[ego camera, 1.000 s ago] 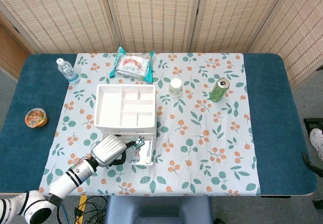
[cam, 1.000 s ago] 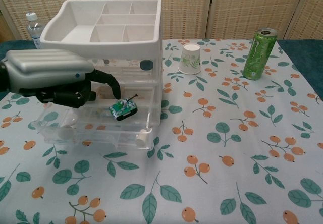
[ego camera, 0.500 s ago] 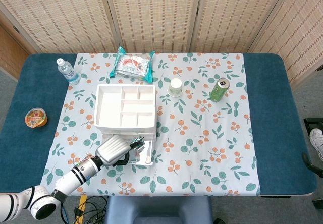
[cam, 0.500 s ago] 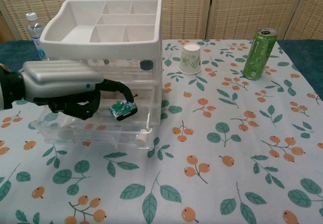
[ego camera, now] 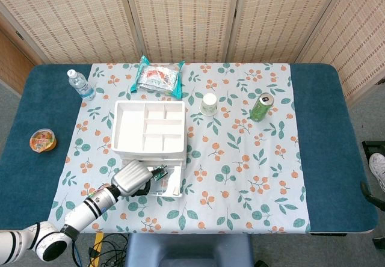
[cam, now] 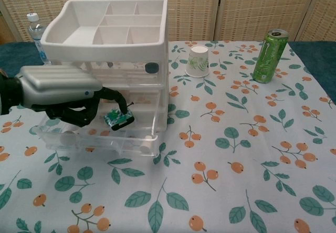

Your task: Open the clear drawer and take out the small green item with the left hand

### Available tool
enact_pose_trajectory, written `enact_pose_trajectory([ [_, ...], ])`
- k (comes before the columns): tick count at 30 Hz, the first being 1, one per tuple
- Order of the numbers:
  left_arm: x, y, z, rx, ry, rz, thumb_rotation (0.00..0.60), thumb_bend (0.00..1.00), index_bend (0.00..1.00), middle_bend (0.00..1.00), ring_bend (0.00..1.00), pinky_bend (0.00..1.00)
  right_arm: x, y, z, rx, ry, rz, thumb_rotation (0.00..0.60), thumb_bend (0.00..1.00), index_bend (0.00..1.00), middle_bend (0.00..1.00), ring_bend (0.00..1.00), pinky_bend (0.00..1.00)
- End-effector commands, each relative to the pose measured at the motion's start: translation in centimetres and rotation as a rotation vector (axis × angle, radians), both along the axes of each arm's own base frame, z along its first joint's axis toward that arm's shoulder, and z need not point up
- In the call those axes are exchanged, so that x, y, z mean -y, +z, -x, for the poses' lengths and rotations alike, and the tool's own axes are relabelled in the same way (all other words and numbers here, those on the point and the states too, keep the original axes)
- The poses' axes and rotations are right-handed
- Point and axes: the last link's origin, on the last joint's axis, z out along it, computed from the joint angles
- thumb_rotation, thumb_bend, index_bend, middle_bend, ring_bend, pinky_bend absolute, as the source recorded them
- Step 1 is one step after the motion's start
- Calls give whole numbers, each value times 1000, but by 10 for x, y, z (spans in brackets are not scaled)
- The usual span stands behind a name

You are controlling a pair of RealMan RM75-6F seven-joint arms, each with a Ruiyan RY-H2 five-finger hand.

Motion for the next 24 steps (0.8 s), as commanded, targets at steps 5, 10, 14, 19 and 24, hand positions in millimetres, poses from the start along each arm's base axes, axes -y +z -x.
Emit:
enact_pose_trajectory([
  [5,6,8,2,-17,-4,-20,230,914,261,901,948,1000,0,0,-1,0,2,0,600,339,0,0,26,57],
  [10,6,11,-1,2,-22,-33,224,897,263,900,946,1000,0,0,-2,-3,2,3,600,339,0,0,25,57],
  [14,4,13,-4,19,-68,-46,249,824,265,897,942,1000,-1,1,-2,-5,0,7,600,339,0,0,26,57],
  [19,-1,17,-4,32,-152,-62,458,665,266,895,938,1000,-2,3,-2,-8,1,8,600,339,0,0,25,57],
  [24,-9,18,-2,37,-231,-62,600,453,259,895,936,1000,-2,3,-3,-9,1,7,600,339,0,0,25,57],
])
